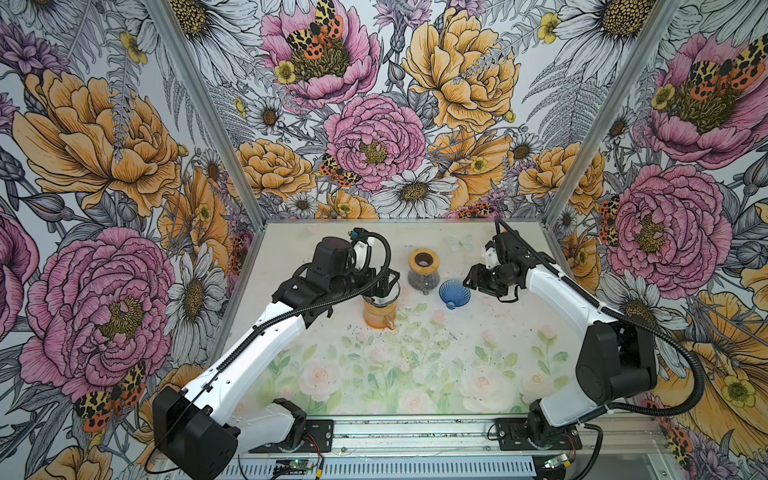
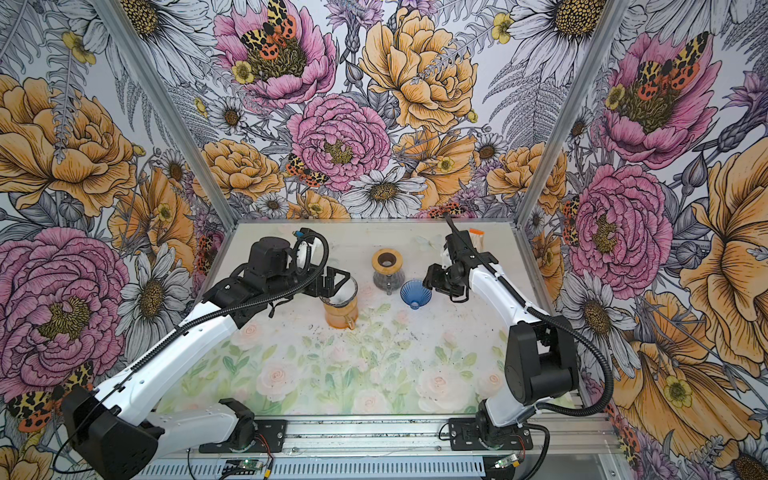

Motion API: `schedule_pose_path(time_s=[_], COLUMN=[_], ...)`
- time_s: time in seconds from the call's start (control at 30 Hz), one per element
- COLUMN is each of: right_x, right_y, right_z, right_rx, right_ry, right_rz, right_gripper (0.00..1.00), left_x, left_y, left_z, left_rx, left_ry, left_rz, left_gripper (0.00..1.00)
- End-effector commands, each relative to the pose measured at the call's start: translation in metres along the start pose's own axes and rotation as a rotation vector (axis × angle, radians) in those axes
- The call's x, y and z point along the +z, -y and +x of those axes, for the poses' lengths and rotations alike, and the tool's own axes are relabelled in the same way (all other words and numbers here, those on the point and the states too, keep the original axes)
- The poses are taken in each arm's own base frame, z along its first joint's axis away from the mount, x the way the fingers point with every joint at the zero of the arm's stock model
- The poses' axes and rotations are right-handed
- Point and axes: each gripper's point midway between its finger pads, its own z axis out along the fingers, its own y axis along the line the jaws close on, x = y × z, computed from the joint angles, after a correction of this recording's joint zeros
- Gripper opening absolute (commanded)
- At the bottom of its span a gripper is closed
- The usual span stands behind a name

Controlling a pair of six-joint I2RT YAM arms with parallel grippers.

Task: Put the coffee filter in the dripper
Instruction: 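Move the right gripper to the blue cone dripper and grasp its rim, then lift the blue dripper with the right gripper over the bamboo holder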

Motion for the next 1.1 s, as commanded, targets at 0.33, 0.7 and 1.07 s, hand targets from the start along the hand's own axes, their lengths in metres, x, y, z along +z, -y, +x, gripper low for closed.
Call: schedule_pose_path(time_s=[0.33, 0.7, 1.07], right_x=[0.048, 0.062, 0.055], right_y=[0.007, 0.008, 0.001], right_z=[0.011, 0.005, 0.001], right_rx=[-0.037, -0.028, -0.036], right_ry=[-0.109, -0.127, -0.107], right_rz=[0.110, 0.122, 0.100], right_gripper=[0.48, 0.32, 0.10], left_x=[0.007, 0.007, 0.010], left_y=[-0.004, -0.006, -0.005], left_z=[0.000, 0.002, 0.001], left_rx=[0.014, 0.010, 0.012], left_ry=[-0.014, -0.019, -0.026], left_rz=[-0.031, -0.044, -0.040], left_gripper=[0.99, 0.99, 0.99])
